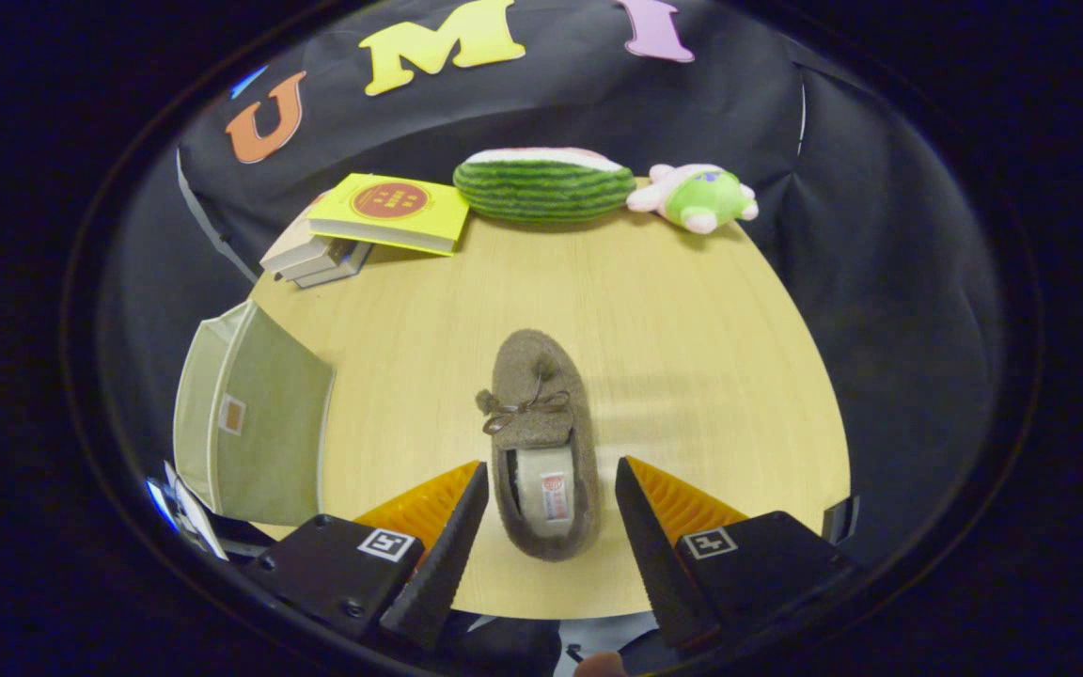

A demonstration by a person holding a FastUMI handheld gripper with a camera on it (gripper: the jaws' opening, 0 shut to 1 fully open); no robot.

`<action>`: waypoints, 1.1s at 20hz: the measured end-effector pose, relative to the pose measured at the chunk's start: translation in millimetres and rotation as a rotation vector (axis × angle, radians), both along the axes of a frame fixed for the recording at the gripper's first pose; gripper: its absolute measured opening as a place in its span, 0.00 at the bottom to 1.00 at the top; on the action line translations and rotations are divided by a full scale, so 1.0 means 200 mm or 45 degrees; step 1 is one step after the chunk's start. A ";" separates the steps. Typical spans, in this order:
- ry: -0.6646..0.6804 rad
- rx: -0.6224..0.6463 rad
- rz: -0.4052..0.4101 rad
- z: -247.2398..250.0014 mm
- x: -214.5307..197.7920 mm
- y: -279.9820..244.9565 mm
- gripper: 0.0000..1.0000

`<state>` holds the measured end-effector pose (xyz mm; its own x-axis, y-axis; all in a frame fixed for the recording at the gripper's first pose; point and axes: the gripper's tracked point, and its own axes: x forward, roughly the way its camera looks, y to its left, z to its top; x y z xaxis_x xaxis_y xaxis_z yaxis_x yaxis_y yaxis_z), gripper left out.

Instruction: Open the storage box then place both shoes into the box .Put the left shoe in first, then the right shoe, with the right side of both shoes facing outward in a uniform manner.

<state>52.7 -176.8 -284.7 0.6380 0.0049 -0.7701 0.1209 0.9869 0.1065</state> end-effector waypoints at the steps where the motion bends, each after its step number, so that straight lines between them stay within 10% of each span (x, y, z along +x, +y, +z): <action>1: 0.029 0.019 0.006 -0.05 0.01 -0.01 0.88; 10: 0.163 0.147 0.038 -0.31 0.12 -0.08 0.71; 22: 0.252 0.369 -0.066 -0.32 0.08 -0.02 0.06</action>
<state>67.8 -181.2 -348.8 0.4817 0.2132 -0.8500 0.2160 0.9112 0.3509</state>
